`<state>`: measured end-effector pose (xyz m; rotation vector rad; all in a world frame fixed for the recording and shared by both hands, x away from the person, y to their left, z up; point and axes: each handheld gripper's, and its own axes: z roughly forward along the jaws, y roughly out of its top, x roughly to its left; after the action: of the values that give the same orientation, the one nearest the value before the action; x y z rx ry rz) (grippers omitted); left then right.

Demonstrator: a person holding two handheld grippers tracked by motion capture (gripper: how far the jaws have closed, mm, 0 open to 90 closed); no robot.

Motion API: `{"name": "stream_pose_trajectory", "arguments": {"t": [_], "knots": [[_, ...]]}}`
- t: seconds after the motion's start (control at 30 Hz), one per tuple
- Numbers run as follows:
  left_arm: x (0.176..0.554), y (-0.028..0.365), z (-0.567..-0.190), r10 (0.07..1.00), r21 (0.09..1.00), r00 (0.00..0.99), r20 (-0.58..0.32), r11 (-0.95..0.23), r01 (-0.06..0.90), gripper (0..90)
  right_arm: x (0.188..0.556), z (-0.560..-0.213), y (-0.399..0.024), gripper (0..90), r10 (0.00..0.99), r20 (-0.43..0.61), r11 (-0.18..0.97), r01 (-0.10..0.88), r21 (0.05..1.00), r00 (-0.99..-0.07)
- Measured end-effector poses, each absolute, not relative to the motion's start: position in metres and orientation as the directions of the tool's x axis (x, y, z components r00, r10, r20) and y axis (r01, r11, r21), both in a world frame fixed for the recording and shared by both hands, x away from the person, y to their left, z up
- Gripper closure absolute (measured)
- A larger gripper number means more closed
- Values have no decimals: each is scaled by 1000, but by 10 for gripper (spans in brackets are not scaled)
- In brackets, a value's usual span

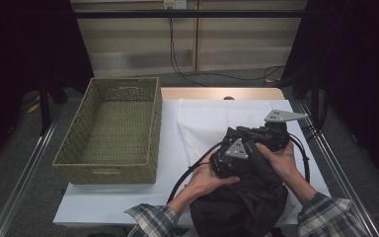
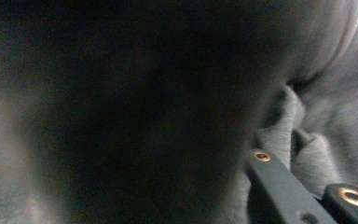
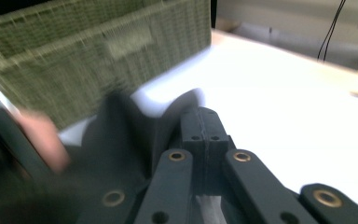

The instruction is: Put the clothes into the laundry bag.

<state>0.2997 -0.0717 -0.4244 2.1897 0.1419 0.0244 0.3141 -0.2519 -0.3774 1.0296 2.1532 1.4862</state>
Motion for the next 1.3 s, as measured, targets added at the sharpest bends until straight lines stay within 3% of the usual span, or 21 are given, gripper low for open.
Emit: {"name": "stream_pose_trajectory", "arguments": {"t": [0.13,0.33,0.47,0.5,0.57,0.6,0.63,0.87,1.1,1.17,1.2,1.23,1.3], "knots": [[316,-70,-439,178,767,984,-26,-628,134,794,301,-362,-258,900,709,108,199,345,917,-697],[325,-71,-449,242,766,969,-47,-614,190,765,295,-371,-258,900,718,115,225,386,895,-686],[327,-58,-449,243,806,962,-121,-541,238,632,294,-381,-257,900,710,126,233,400,886,-693],[326,-50,-445,249,811,957,-146,-525,260,522,293,-384,-255,900,706,124,244,405,881,-697],[325,-45,-442,250,816,957,-148,-516,261,440,294,-385,-255,900,705,121,249,403,880,-699],[324,-38,-438,254,815,957,-143,-519,260,440,294,-386,-254,900,706,126,244,406,881,-697],[323,-33,-434,257,820,957,-132,-515,252,363,294,-387,-254,900,705,128,246,410,879,-698],[329,-1,-412,296,858,949,-109,-454,240,231,295,-392,-253,900,704,129,252,416,874,-698],[350,-15,-425,352,846,932,-88,-468,256,68,295,-395,-250,900,695,128,268,420,867,-708],[356,-21,-432,349,838,931,-106,-472,272,73,295,-395,-250,900,695,125,270,418,868,-708],[357,-22,-434,326,838,938,-120,-473,272,254,295,-395,-250,900,698,124,268,417,868,-706],[357,-24,-436,291,841,947,-138,-471,267,254,295,-395,-250,900,698,124,268,417,868,-706],[352,-27,-436,281,842,953,-118,-481,246,450,296,-395,-251,900,700,120,271,417,867,-704]]}}
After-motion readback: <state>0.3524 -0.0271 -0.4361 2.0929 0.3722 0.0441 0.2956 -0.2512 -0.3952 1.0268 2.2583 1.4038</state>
